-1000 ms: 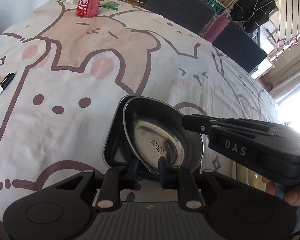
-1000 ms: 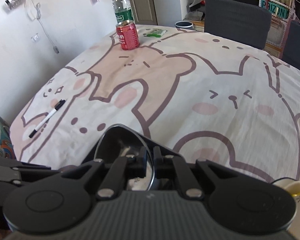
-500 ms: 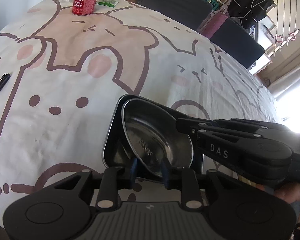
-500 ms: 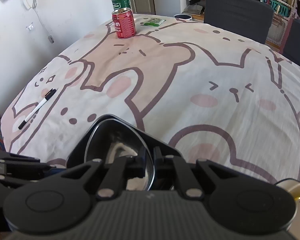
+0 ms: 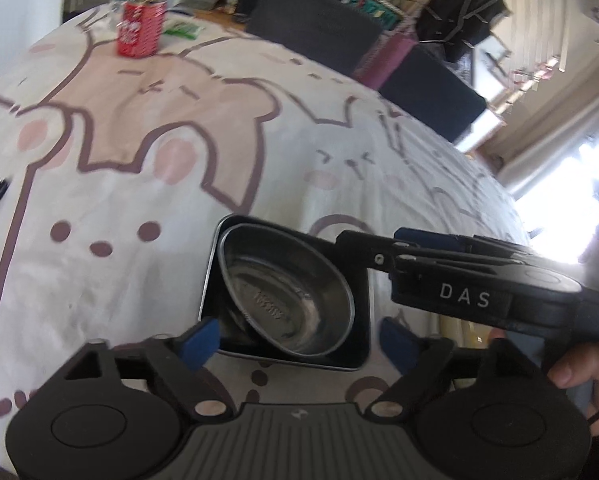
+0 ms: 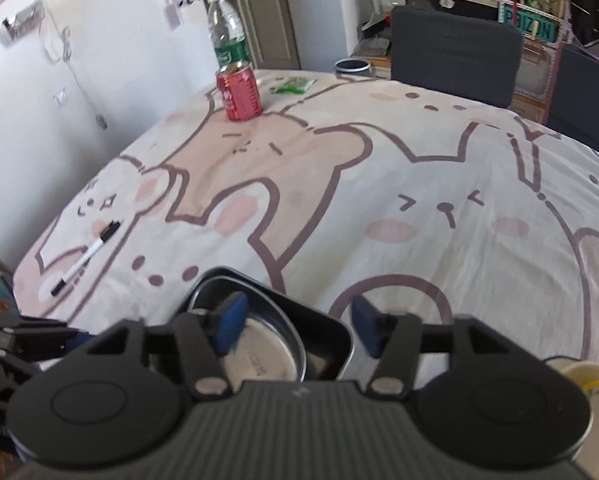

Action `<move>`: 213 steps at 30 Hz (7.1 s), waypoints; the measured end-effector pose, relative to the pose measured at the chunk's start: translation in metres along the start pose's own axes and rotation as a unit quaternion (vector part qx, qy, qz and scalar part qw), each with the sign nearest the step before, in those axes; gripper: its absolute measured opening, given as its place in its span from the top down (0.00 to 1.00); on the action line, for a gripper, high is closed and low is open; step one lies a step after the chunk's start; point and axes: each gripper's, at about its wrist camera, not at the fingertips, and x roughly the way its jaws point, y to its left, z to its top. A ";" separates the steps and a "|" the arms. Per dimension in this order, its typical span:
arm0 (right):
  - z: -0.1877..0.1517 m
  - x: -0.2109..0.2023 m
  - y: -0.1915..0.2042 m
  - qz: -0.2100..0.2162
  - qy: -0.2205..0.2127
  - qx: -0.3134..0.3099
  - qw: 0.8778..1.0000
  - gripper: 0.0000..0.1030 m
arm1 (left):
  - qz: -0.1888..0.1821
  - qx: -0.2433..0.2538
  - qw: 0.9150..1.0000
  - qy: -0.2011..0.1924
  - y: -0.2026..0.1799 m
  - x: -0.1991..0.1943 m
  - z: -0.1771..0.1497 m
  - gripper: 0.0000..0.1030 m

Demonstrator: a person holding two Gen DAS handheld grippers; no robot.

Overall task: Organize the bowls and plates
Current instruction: 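Open both grippers and release the round steel cup, then grip the rim of the stacked steel trays with both grippers, then lift the stacked steel trays with both grippers and carry them over the lemon-print bowl, then lower the stacked steel trays into the lemon-print bowl with both grippers, then open both grippers and release the stacked steel trays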

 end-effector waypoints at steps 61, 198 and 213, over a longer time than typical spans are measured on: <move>-0.053 0.019 -0.021 -0.052 0.074 0.209 0.974 0.90 | 0.073 0.118 0.988 0.063 0.042 0.042 0.036 0.69; -0.129 -0.165 -0.187 -0.150 -0.020 0.216 0.965 0.73 | -0.051 0.137 0.988 0.050 -0.171 0.075 -0.003 0.35; -0.122 -0.215 -0.137 -0.185 -0.091 0.159 0.966 0.08 | -0.033 0.187 0.982 -0.010 -0.185 0.016 -0.014 0.00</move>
